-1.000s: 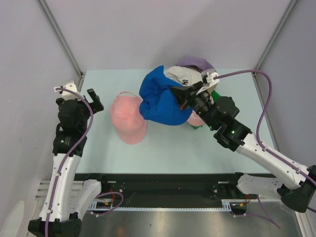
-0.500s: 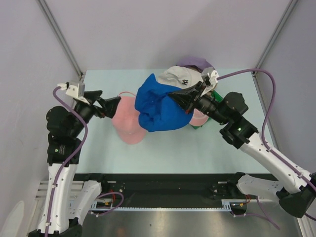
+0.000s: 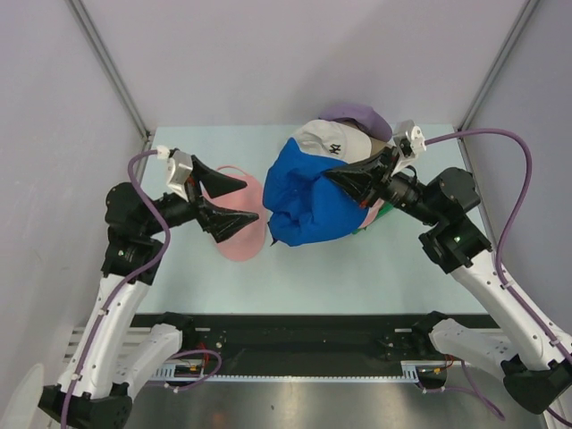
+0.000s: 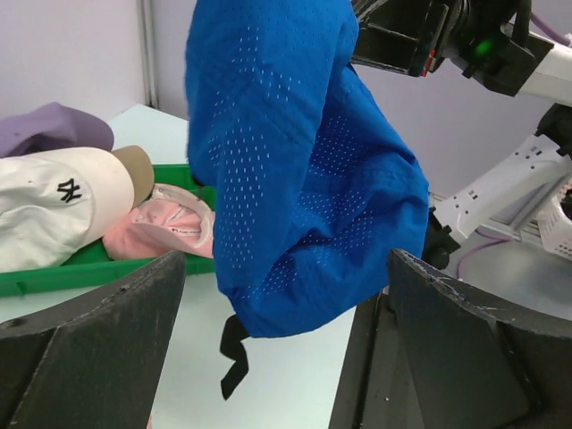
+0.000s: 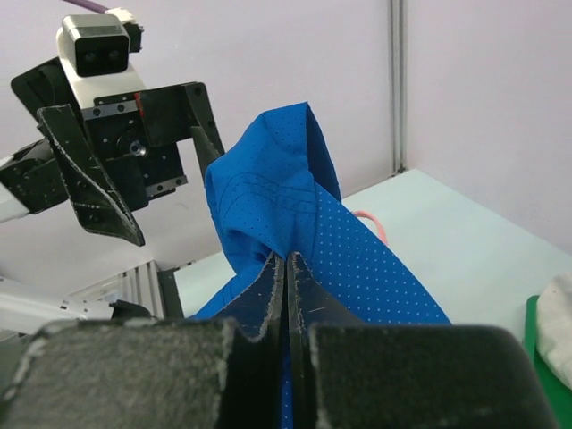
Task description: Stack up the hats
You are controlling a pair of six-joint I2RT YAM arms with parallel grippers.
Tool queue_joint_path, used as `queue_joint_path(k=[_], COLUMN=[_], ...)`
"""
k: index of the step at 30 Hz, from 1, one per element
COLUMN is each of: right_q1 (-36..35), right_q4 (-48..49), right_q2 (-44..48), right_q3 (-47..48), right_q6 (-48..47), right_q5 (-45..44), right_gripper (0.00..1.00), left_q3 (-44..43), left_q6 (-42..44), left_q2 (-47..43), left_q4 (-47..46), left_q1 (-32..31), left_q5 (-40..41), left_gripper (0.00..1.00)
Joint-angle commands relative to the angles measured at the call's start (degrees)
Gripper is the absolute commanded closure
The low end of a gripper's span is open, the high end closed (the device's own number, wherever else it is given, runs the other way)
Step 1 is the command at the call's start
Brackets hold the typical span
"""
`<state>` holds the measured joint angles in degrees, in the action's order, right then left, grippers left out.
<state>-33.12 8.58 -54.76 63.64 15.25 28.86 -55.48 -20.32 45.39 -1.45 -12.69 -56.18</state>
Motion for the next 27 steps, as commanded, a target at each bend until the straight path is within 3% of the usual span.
queue_joint_path(k=[1,13,15,16,17,18,21,22,25,26,27], right_q1=[0.3,-0.1,-0.2,-0.3,-0.3,-0.2,0.6,0.9,1.9,2.1,2.4], right_q4=[2.1,2.9,3.5,3.4,3.4,3.4,4.1,4.9,9.1,10.6,11.5], right_q2=[0.1,-1.0,-1.0,-1.0,-1.0,-0.7,0.7,1.1,2.1,2.1,2.2], right_q3=[0.3,-0.6,-1.0,-1.1,-1.9,-2.5,-6.5,-8.1,-13.3,-14.1,-15.9], right_q6=[2.2,3.7,3.9,3.9,3.9,3.9,5.3,5.8,7.8,8.3,8.5], right_q5=[3.0,4.3,4.2,3.9,3.5,2.3,-1.3,-1.7,-1.1,0.2,0.8], right_gripper=[1.00,1.00,1.00,1.00,1.00,1.00,1.00,0.96,0.59,0.37,0.28], left_q3=[-3.1,-6.4,-6.8,-6.8,-6.7,-6.9,-8.0,-8.6,-12.1,-14.5,-15.5], left_q6=[2.6,5.9,5.8,5.6,5.0,4.9,4.6,4.3,3.2,3.4,3.9], left_q2=[1.6,8.2,9.0,9.5,9.5,9.3,7.6,7.3,8.0,8.9,9.4], left_q4=[0.0,2.5,2.4,1.7,1.6,1.6,1.6,1.9,4.0,5.3,8.3], left_q1=[-2.6,-14.2,-14.7,-14.9,-14.9,-14.9,-14.8,-14.9,-14.8,-14.8,-14.9], left_q5=[0.2,10.6,10.7,10.7,11.0,11.7,16.4,17.2,16.5,16.1,15.9], left_gripper=[0.00,0.00,0.20,0.38,0.82,0.96,1.00,1.00,1.00,1.00,1.00])
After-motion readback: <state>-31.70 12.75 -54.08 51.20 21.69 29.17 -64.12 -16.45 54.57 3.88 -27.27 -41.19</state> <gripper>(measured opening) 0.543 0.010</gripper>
